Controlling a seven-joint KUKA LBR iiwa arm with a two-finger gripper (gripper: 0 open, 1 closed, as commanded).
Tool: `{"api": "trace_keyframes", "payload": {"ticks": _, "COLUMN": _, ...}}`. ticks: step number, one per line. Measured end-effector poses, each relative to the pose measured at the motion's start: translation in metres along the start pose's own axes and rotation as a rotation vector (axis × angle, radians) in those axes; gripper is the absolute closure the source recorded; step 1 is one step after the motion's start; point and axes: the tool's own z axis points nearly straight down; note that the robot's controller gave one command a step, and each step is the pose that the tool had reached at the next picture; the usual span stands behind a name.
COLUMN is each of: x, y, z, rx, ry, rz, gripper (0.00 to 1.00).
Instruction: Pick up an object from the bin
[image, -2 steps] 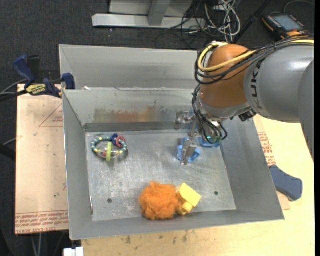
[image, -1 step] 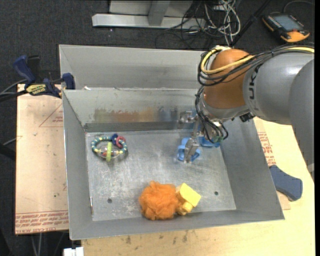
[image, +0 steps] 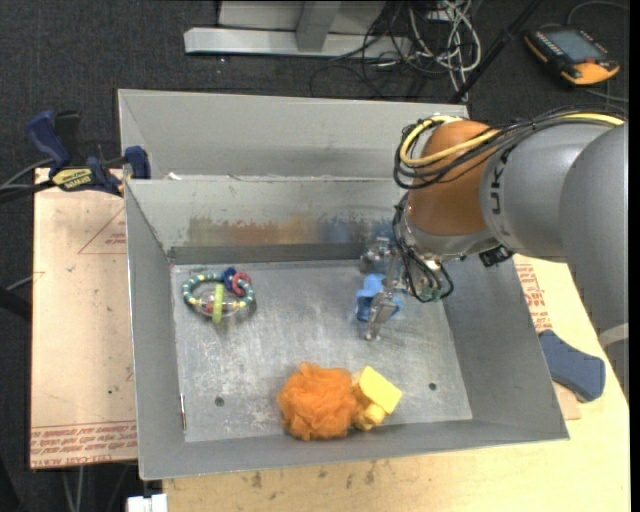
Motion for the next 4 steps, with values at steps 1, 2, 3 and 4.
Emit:
{"api": "trace_keyframes", "payload": {"ticks": 1, "x": 0.000, "y": 0.003, "z": 0.003, "rx": -0.002, "ry": -0.003, "rz": 0.049, "gripper": 1.00}}
{"api": "trace_keyframes", "payload": {"ticks": 2, "x": 0.000, "y": 0.004, "z": 0.002, "rx": -0.002, "ry": -0.003, "rz": 0.059, "gripper": 1.00}}
{"api": "trace_keyframes", "payload": {"ticks": 3, "x": 0.001, "y": 0.009, "z": -0.108, "rx": -0.001, "ry": -0.005, "rz": 0.021, "gripper": 1.00}}
{"api": "trace_keyframes", "payload": {"ticks": 4, "x": 0.001, "y": 0.009, "z": -0.108, "rx": -0.001, "ry": -0.005, "rz": 0.021, "gripper": 1.00}}
